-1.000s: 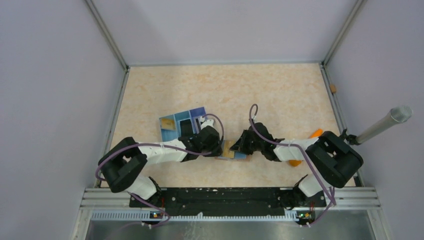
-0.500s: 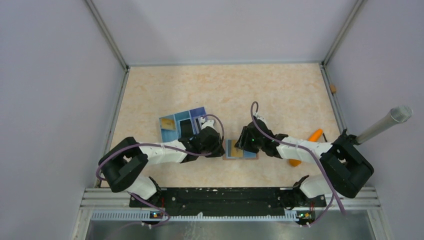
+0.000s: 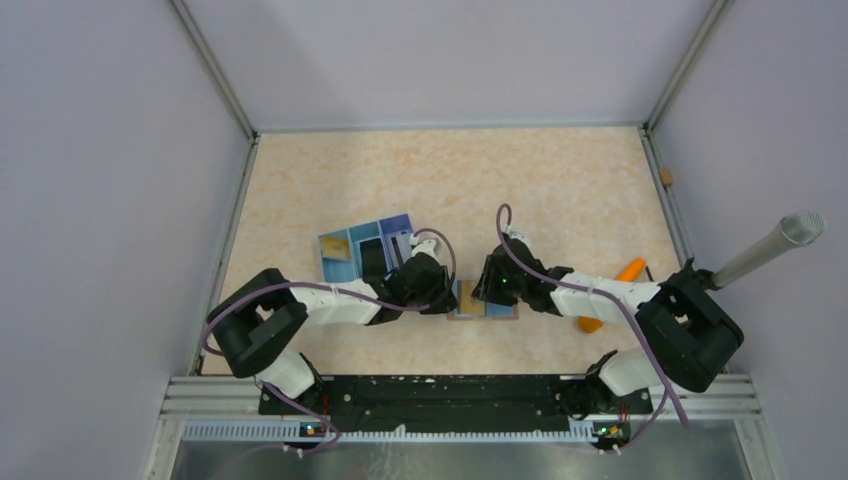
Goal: Put the credit cards into the card holder
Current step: Insert the credit card into the card holder.
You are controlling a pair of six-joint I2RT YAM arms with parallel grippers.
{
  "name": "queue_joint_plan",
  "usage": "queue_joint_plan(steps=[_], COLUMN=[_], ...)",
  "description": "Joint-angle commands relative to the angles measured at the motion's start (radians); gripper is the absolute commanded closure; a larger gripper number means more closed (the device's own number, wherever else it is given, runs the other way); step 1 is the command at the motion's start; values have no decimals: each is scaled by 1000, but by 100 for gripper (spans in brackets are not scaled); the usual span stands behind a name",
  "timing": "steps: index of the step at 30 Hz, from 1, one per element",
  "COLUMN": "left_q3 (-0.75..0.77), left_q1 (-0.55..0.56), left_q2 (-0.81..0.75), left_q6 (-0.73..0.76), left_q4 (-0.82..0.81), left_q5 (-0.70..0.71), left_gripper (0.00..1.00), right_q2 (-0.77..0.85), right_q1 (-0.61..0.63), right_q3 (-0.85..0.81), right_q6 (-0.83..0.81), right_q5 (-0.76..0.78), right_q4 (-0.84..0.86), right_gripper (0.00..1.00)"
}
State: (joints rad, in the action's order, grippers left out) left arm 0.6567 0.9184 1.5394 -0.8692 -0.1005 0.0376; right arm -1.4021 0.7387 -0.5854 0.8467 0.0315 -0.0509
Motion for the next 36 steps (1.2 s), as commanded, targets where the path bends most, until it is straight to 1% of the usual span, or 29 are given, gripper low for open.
queue_joint_plan(steps=[1, 3, 8, 15, 17, 18, 19, 22, 25, 29, 31, 33, 34, 36], left_q3=[4, 2, -9, -19, -18, -17, -16, 11, 54, 119, 165, 215, 241, 276], left_q1=[2, 2, 2, 2, 2, 2, 2, 1, 0, -7, -30, -79, -125, -249], left_q2=[41, 39, 34, 3, -25, -45, -67, -138, -200, -274, -316, -360, -381, -422], left_q6=[13, 24, 39, 67, 82, 91, 101, 140, 186, 230, 262, 297, 315, 351], left_q4=[-44, -66, -115, -131, -111, -99, -82, 21, 159, 357, 465, 575, 625, 699], left_q5=[-23, -19, -26, -33, -29, -30, -30, -20, -19, 3, 20, 40, 45, 40], left_gripper=[64, 65, 65, 65, 63, 62, 58, 45, 34, 23, 18, 14, 13, 12], right_q2=[-25, -30, -37, -8, 17, 34, 52, 113, 186, 275, 310, 339, 357, 377], right_q1=[33, 42, 61, 74, 74, 75, 75, 75, 70, 40, 22, 6, 0, -10], right_q3=[-48, -57, -57, -62, -60, -59, -59, -62, -66, -65, -65, -63, -61, -54], right_q6=[-21, -24, -33, -88, -97, -101, -103, -115, -133, -163, -181, -196, -202, -213], right_q5=[-28, -28, -84, -55, -37, -8, 11, 73, 133, 146, 146, 139, 132, 117], right_q4=[18, 28, 84, 65, 54, 26, 5, -55, -115, -164, -183, -192, -192, -185], right_gripper=[66, 66, 66, 61, 60, 58, 55, 44, 35, 31, 30, 30, 29, 29])
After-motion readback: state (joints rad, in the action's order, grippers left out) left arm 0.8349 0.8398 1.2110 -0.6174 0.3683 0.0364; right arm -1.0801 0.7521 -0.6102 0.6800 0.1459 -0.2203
